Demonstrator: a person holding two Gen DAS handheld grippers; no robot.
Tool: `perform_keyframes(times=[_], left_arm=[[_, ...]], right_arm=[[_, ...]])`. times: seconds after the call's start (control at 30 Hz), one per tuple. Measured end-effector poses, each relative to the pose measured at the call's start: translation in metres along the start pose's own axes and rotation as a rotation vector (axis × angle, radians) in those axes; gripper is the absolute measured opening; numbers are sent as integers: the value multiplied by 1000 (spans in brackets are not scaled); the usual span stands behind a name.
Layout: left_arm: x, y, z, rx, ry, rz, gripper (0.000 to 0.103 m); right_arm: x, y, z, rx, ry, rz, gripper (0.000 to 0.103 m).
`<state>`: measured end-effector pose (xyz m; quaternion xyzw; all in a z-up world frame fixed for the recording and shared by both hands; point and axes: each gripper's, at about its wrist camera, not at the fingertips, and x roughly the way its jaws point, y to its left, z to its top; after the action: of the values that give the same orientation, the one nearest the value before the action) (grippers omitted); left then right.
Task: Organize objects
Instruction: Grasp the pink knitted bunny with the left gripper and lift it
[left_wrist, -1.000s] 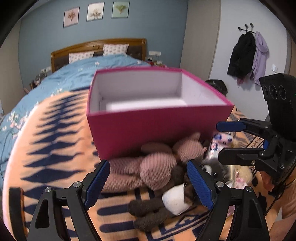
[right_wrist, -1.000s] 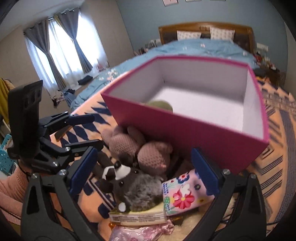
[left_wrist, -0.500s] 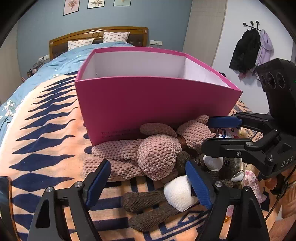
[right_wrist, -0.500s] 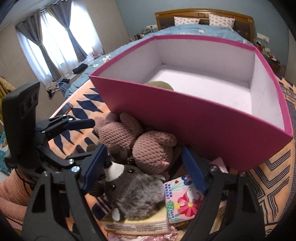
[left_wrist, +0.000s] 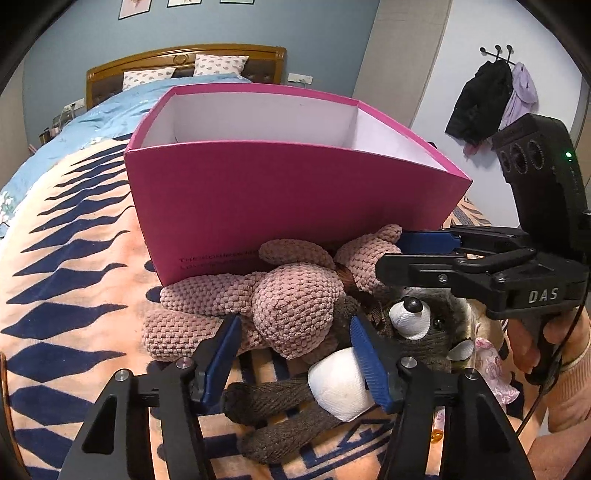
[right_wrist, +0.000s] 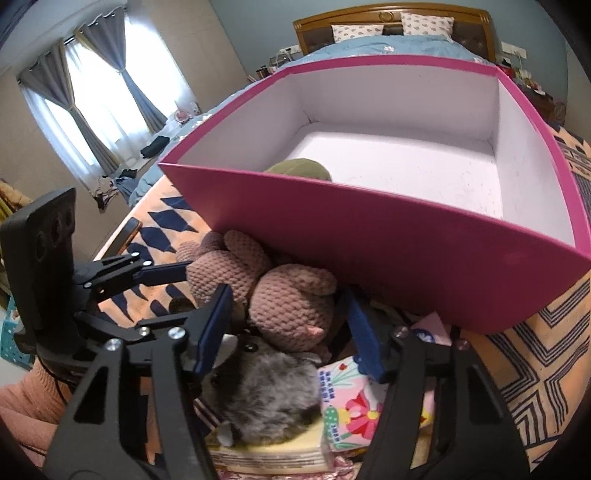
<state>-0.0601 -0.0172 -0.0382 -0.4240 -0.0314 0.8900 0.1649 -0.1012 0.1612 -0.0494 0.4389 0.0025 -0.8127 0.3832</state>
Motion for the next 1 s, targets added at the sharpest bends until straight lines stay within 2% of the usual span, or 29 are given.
perform_keyframes(times=[0.17, 0.2, 0.23, 0.53, 0.77, 1.0], left_arm=[[8, -1, 0, -12, 30, -32, 61], [9, -2, 0, -15, 33, -34, 59], [9, -2, 0, -16, 34, -33, 59], [-3, -13, -3, -26, 16, -38, 59], [-23, -20, -6, -29, -18, -49, 59], [-64, -28, -3, 15, -106, -48, 59]], right_arm=[[13, 3, -1, -23, 36, -11, 64], [16, 4, -1, -28, 40, -7, 61], [18, 5, -1, -32, 43, -9, 54], [5, 12, -4, -53, -3, 5, 51], [-12, 27, -4, -107, -50, 12, 51], [-34, 31, -5, -117, -94, 32, 51]])
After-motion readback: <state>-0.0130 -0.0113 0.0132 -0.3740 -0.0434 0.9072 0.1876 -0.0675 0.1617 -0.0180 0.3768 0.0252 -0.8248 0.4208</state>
